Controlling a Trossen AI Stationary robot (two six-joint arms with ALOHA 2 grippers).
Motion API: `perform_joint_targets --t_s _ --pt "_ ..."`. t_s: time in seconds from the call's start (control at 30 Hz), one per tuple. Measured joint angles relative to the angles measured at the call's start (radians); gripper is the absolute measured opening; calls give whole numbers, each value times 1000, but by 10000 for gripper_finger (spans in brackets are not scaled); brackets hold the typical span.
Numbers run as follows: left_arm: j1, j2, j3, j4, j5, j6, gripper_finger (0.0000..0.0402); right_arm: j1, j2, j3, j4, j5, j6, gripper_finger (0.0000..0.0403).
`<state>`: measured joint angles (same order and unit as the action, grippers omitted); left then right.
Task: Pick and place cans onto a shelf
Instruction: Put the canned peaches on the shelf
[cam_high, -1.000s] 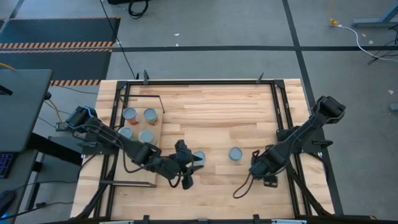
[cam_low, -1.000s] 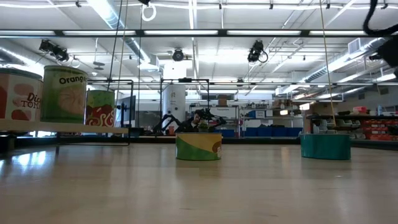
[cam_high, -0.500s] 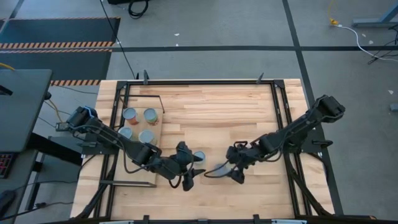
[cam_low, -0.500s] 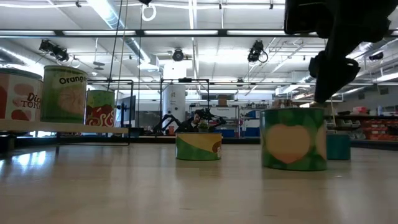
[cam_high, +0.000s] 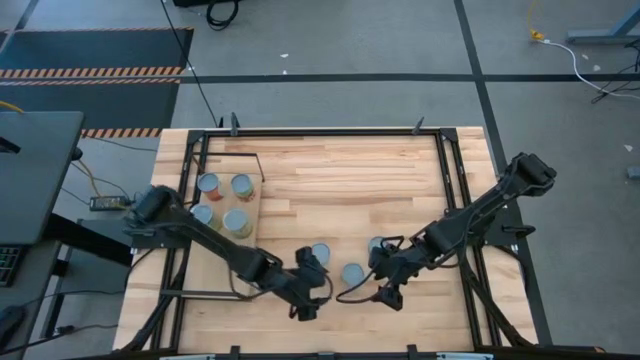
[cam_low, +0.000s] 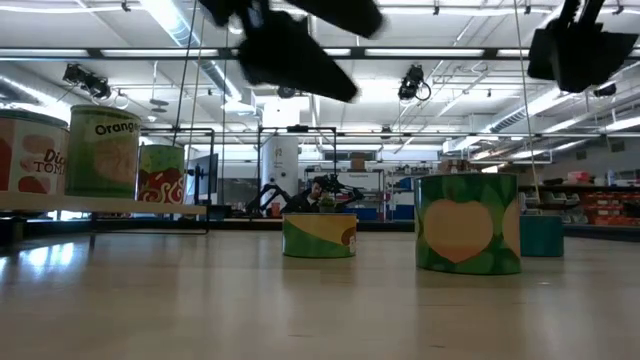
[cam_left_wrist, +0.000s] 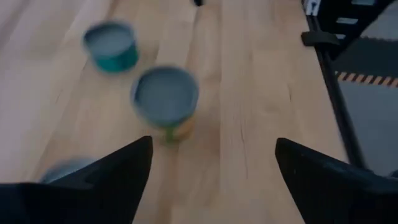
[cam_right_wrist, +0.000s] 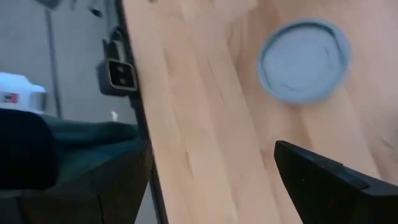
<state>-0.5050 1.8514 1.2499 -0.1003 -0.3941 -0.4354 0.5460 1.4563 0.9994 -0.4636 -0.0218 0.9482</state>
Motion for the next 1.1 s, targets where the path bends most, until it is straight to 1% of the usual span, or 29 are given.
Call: perform_joint_targets --t_s 0.1,0.17,0.23,0.47,0.53,0.63,0.8,0.87,0.97,1.03,1.1 --pt "24 74 0 114 9 102 352 2 0 47 -118 1 1 345" --pt "48 117 0 162 31 95 353 2 0 68 -178 1 5 345" --pt "75 147 0 197 40 48 353 5 0 73 -186 -2 26 345" --pt "135 151 0 162 41 0 353 35 0 71 -182 2 47 345" --pt "137 149 1 175 63 6 353 36 0 71 -182 3 47 345" --pt "145 149 1 163 132 -3 353 35 0 71 -182 4 51 345" --pt "143 149 20 164 139 4 352 34 0 70 -182 48 40 345" --pt "138 149 32 174 142 30 342 34 0 70 -182 53 39 345" --pt "125 149 33 161 82 46 308 39 0 70 -182 56 42 345" --pt "119 149 35 177 69 31 290 41 0 70 -182 61 44 345" --pt "119 149 36 192 69 17 286 41 0 70 -183 76 51 345"
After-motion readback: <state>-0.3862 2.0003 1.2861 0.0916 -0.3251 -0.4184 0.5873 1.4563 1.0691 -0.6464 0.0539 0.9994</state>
